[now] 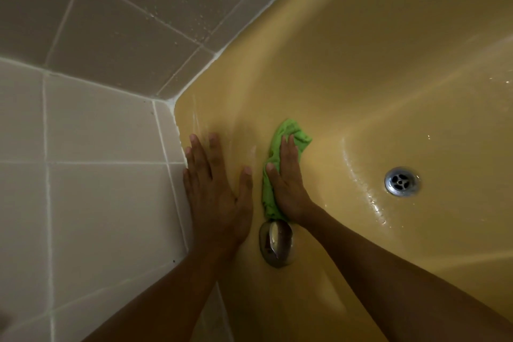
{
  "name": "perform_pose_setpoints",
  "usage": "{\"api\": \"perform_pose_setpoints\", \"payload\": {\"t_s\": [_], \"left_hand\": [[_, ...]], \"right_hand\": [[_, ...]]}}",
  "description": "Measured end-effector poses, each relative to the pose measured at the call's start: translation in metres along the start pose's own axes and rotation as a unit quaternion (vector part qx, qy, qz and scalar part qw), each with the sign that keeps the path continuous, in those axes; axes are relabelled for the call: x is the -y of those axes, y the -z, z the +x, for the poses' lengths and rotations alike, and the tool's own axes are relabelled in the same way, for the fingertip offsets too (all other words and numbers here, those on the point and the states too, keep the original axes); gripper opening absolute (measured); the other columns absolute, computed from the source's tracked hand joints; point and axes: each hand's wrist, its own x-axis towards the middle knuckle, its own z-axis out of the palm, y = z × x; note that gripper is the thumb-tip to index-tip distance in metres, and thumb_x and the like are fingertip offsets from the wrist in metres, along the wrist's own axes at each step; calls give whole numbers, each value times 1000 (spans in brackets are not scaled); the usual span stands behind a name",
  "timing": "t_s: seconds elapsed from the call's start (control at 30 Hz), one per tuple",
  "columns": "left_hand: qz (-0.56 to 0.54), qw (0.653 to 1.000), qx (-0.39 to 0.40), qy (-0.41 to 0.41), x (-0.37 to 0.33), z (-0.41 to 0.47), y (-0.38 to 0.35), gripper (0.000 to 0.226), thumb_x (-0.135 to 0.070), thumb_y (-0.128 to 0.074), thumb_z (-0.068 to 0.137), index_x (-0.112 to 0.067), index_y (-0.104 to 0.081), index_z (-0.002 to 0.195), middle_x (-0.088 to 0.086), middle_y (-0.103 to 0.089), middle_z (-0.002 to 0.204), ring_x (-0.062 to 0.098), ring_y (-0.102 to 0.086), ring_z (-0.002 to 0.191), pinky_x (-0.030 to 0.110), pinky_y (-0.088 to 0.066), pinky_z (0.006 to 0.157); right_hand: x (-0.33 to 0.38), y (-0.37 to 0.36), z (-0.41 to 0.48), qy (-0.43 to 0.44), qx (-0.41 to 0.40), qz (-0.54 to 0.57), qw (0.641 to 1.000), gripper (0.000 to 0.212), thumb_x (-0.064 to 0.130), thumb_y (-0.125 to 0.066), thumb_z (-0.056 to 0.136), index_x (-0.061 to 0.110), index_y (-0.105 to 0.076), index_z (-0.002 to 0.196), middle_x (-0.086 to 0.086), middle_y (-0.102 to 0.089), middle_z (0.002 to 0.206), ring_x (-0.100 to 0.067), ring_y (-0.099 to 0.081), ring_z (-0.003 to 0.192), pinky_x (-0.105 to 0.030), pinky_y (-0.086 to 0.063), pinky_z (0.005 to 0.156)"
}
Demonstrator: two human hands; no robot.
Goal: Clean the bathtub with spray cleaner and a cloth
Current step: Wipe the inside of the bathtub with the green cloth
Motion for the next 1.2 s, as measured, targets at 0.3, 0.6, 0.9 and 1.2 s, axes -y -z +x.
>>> {"api": "perform_pose_setpoints", "payload": {"t_s": [0.3,0.6,0.9,1.2], "left_hand": [[-7,1000,2,1,2,0,0,72,-62,-19,102,-36,9,163,-4,14,172,14,13,158,41,3,127],[-10,1000,4,2,1,4,2,74,-62,-23,100,-38,10,163,-7,17,172,13,16,158,44,1,127],[-49,998,-33,-38,-3,17,5,70,-49,-28,104,-32,2,165,-6,11,173,13,11,159,53,-1,128],[-27,976,13,-216,-27,92,13,69,-25,-40,102,-19,-11,164,1,-2,173,16,4,160,55,-5,128]], "right_hand": [[38,-2,22,33,-43,-8,998,69,60,-18,100,43,21,154,14,36,162,-16,30,152,-57,6,124],[6,0,11,36,-32,9,999,64,56,-25,104,49,13,153,21,31,162,-10,24,153,-58,1,125],[96,28,83,84,-212,111,967,75,40,-37,106,29,14,160,1,37,162,-25,34,150,-54,12,121],[25,35,85,234,-144,-86,958,74,42,-35,107,36,19,158,-5,34,164,-33,30,151,-64,5,123]]}}
